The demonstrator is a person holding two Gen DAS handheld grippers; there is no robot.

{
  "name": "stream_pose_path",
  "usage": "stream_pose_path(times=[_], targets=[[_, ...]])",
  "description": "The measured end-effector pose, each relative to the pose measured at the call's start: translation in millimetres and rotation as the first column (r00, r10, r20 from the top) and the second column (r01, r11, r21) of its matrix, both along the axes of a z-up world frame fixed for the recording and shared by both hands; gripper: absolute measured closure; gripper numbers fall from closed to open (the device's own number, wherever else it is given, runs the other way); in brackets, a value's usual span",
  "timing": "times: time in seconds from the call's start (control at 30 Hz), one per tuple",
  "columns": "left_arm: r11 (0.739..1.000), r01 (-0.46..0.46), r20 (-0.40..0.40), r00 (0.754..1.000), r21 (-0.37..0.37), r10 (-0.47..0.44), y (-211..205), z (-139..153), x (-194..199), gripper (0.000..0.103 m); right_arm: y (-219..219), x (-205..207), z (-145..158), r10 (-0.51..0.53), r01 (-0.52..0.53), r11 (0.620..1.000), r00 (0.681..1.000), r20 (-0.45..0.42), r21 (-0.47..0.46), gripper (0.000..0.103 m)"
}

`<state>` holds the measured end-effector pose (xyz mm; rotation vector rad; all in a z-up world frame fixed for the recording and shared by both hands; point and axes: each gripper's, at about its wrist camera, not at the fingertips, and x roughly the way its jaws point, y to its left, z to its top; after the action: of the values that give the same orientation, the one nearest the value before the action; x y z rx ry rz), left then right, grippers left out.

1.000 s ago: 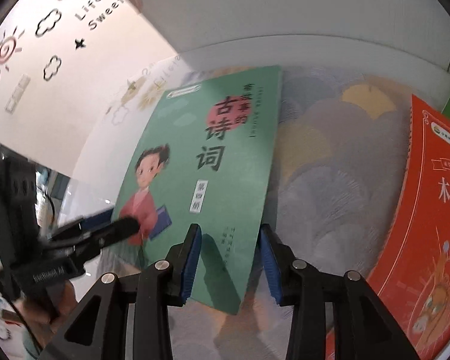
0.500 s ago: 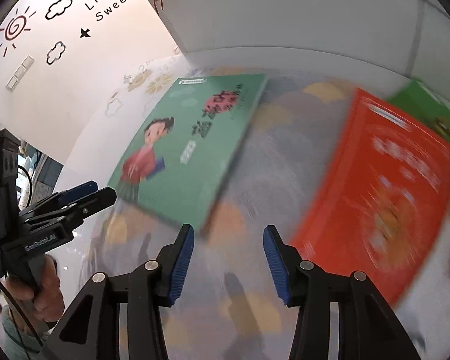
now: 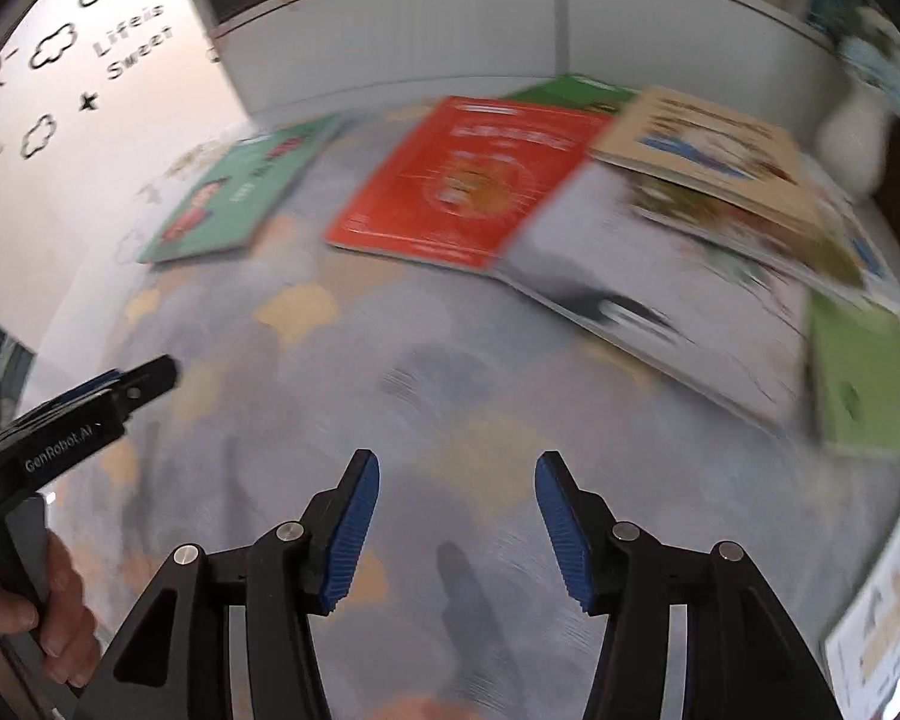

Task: Organize books

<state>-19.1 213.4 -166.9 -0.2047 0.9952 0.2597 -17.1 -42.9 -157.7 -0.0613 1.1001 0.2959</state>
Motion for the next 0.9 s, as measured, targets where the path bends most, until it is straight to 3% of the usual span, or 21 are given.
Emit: stream_pose_path(times=[0.07,0.17,0.2,0.3,0.4,0.47,0.73,0.9], targets=[[1.0,0.002,-0.025,1.0,0.021,-0.001,-4,-16,0,0.032,-11,-7,-7,-0.029,0.03,0.999,0.999,0.028,-0.038,0.05],[0.992,-0.004,0.022,1.0,0.123,0.001,-11,-23,-6,0.012,-20,-11,-17,-0.071,0.075,0.995,0.996,0.053,-0.071,0.05],[0.99,-0.014,0.025,1.0,0.141,0.011,-11,-25,-7,0.0,-22,-12,-20,-0.084,0.088,0.993,0.995,0.061,-0.074,0.05],[0.998,-0.052,0.042,0.998,0.047,0.05,5,-30,-9,0.0,-23,-14,-26,-0.11,0.116,0.989,0.991,0.075,-0.087,0.05],[0.996,-0.005,0.052,0.999,0.094,0.0,0,-32,-13,0.0,-23,-14,-32,-0.138,0.144,0.986,0.988,0.075,-0.085,0.048],[0.997,-0.01,0.084,0.996,0.078,0.003,2,-33,-19,0.0,-21,-14,-33,-0.149,0.157,0.983,0.984,0.096,-0.089,0.045],[0.997,-0.01,0.08,0.997,0.081,0.003,1,-33,-18,0.0,-28,-15,-42,-0.231,0.243,0.965,0.966,0.12,-0.101,0.0],[0.997,-0.011,0.08,0.997,0.08,0.004,1,-32,-19,0.0,-25,-16,-45,-0.267,0.285,0.95,0.953,0.145,-0.126,0.0]])
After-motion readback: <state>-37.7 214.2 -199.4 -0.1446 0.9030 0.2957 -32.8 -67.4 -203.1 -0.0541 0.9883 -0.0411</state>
